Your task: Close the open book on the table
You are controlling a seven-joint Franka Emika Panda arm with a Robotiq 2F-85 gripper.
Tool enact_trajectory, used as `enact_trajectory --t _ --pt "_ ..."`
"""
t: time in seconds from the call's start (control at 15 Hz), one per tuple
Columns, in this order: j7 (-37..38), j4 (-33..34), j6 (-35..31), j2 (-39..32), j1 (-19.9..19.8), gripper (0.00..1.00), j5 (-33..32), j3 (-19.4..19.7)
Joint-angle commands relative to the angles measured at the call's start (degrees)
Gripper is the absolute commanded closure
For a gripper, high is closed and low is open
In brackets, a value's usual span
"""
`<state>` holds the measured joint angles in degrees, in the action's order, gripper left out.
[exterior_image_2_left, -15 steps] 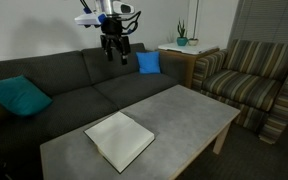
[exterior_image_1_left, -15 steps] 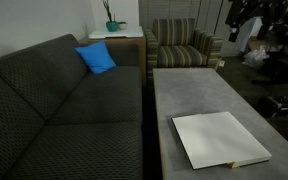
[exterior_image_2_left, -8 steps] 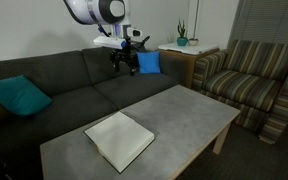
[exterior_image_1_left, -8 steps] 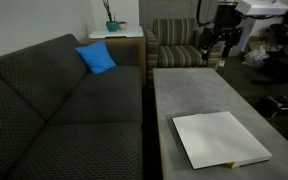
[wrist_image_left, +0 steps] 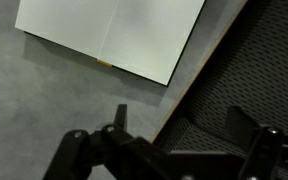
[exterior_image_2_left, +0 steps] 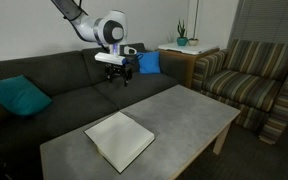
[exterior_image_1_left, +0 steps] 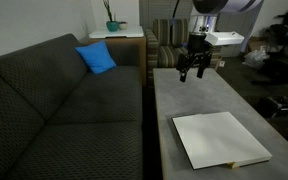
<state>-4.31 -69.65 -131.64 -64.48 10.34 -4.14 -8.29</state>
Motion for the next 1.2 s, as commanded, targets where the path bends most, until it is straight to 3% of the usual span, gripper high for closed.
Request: enact_trajectory --t 0.0,0.4,0.73,0.8,1.13 --pt "0.8 -0.2 -1.3 0.2 0.8 0.0 0.3 1.2" --pt "7.8 4.7 0.6 -6.9 1.8 0.0 2.6 1.4" --pt "7.2 11.2 2.1 -15.2 3.0 0.0 4.2 -0.6" --pt "8.2 5.8 -0.4 -11.5 2.6 0.0 2.5 0.0" --pt "8.2 6.6 -0.6 -12.3 2.8 0.0 2.5 0.0"
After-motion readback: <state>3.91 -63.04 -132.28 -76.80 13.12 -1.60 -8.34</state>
